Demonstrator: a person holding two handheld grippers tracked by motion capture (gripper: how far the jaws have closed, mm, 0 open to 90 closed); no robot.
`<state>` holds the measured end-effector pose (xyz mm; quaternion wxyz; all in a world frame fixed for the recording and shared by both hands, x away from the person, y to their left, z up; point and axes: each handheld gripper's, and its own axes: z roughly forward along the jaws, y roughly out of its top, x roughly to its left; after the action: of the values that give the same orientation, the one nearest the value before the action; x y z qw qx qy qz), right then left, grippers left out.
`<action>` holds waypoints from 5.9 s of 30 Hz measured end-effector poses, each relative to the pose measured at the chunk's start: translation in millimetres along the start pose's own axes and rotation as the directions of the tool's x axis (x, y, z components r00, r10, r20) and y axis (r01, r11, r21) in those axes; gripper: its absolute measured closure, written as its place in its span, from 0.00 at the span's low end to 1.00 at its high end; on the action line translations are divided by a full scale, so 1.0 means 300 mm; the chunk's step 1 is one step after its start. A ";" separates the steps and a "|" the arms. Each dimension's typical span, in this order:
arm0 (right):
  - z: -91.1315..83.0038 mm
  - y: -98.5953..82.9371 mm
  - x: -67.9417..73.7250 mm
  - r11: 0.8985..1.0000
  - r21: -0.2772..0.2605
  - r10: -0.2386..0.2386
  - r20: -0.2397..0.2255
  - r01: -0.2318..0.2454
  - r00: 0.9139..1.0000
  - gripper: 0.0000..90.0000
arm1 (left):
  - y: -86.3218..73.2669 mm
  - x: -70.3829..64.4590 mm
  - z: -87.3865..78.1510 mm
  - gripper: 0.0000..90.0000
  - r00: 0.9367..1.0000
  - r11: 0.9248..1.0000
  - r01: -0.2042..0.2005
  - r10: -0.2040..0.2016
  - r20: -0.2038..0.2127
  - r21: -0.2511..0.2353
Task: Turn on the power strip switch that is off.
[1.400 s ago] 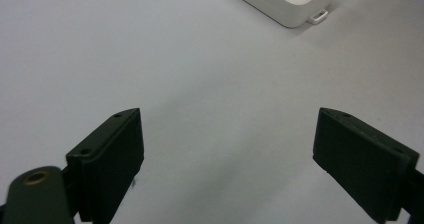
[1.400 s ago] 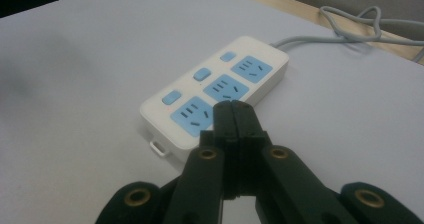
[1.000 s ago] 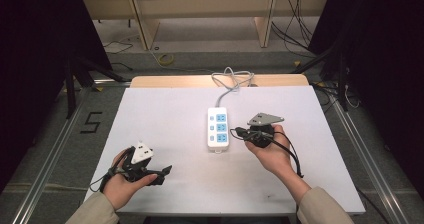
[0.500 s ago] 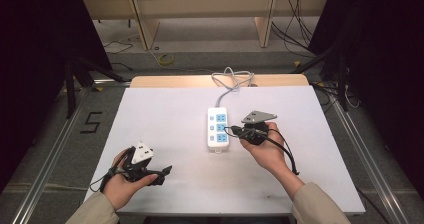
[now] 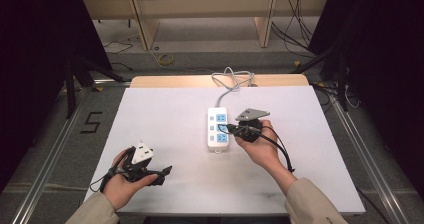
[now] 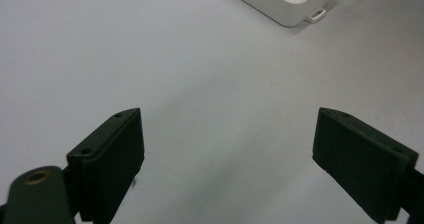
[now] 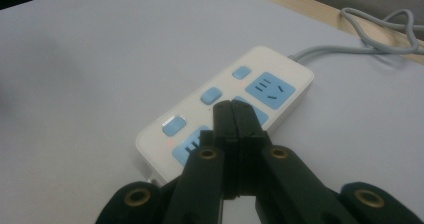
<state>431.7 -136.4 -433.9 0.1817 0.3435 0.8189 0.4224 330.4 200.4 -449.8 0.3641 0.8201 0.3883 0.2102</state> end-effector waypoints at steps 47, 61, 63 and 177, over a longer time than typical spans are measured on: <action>0.139 0.051 -0.006 0.999 0.043 0.009 0.009 -0.009 1.000 1.00 | -0.001 -0.003 0.002 0.14 1.000 1.000 0.004 -0.004 0.006 0.000; 0.166 0.070 -0.006 0.998 0.055 0.006 0.009 -0.007 1.000 1.00 | -0.001 -0.003 0.002 0.14 1.000 1.000 0.004 -0.004 0.009 -0.001; 0.170 0.073 -0.005 0.998 0.057 0.008 0.008 -0.008 1.000 1.00 | -0.001 -0.003 0.002 0.14 1.000 1.000 0.004 -0.004 0.009 0.000; 0.308 0.143 0.041 0.956 0.289 -0.052 0.039 0.039 0.998 1.00 | 0.001 -0.011 0.009 0.14 1.000 1.000 -0.005 0.005 0.021 0.007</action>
<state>495.0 -57.9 -452.3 0.1583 0.3572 0.8749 0.2861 330.3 196.3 -451.5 0.3646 0.8244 0.3833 0.2011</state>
